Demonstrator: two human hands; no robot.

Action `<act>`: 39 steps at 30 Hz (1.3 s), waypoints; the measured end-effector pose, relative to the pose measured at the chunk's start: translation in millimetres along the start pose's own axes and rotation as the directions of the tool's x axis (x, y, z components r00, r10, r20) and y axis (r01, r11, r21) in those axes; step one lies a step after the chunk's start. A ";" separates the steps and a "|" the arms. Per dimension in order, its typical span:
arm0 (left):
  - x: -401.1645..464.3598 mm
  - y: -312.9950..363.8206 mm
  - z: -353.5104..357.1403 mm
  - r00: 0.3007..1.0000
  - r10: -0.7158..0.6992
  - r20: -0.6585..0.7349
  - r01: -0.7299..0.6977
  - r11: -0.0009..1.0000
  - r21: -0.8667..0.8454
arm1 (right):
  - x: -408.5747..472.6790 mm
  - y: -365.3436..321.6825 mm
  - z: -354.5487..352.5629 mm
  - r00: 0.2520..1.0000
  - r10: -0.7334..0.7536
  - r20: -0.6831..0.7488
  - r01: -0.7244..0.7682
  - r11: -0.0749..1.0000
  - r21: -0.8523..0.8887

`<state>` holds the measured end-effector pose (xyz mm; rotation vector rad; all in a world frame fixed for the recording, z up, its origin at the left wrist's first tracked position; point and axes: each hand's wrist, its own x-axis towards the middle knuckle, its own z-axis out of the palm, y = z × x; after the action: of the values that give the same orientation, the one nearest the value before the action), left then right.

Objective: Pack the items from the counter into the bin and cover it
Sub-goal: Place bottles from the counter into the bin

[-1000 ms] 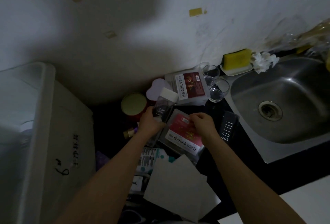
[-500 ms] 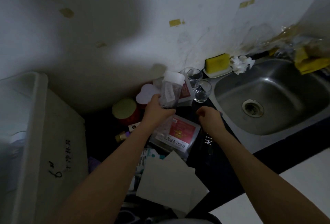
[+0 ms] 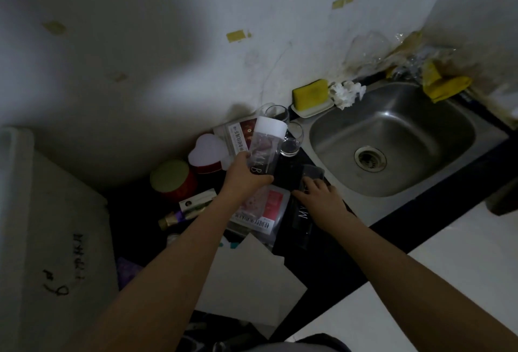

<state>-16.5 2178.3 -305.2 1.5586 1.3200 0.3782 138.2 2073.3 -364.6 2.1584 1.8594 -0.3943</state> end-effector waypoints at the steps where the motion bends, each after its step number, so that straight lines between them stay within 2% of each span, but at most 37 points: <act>1: -0.4 0.5 0.5 1.000 -0.004 -0.002 0.004 1.000 -0.001 | -1.2 -1.1 3.7 0.999 0.003 -0.052 -0.004 1.000 -0.018; 3: -1.0 1.4 0.9 1.000 -0.008 -0.010 0.008 1.000 0.003 | -5.2 -3.3 5.4 0.991 0.039 -0.126 -0.045 0.998 -0.042; 11: -2.5 0.8 3.9 0.999 -0.031 -0.030 0.030 0.999 -0.015 | -9.6 5.9 10.8 0.996 -0.014 -0.086 0.019 0.998 0.054; 18: -4.0 0.5 4.8 0.998 -0.047 -0.031 0.046 0.999 -0.025 | -17.7 10.5 19.5 0.994 0.059 -0.089 -0.046 0.989 0.141; 24: -4.2 2.8 6.0 0.997 -0.061 -0.039 0.059 0.997 -0.051 | -20.2 14.2 29.4 0.997 -0.007 -0.082 0.017 0.991 0.130; 30: -2.1 2.7 9.4 0.997 -0.058 -0.044 0.056 0.997 -0.044 | -23.9 11.2 23.8 0.983 0.125 -0.132 -0.079 0.949 0.307; 35: -1.7 6.1 7.4 0.993 -0.056 -0.100 0.046 0.994 -0.099 | -26.0 12.9 14.8 0.949 0.244 -0.198 -0.107 0.844 0.526; 39: -2.3 9.9 4.8 0.993 -0.043 -0.114 0.024 0.987 -0.159 | -30.2 10.7 6.6 0.904 0.349 -0.248 -0.150 0.801 0.580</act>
<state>-8.3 2175.1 -298.3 1.3987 1.3700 0.5466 144.3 2041.6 -359.2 3.0013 1.7213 -0.5818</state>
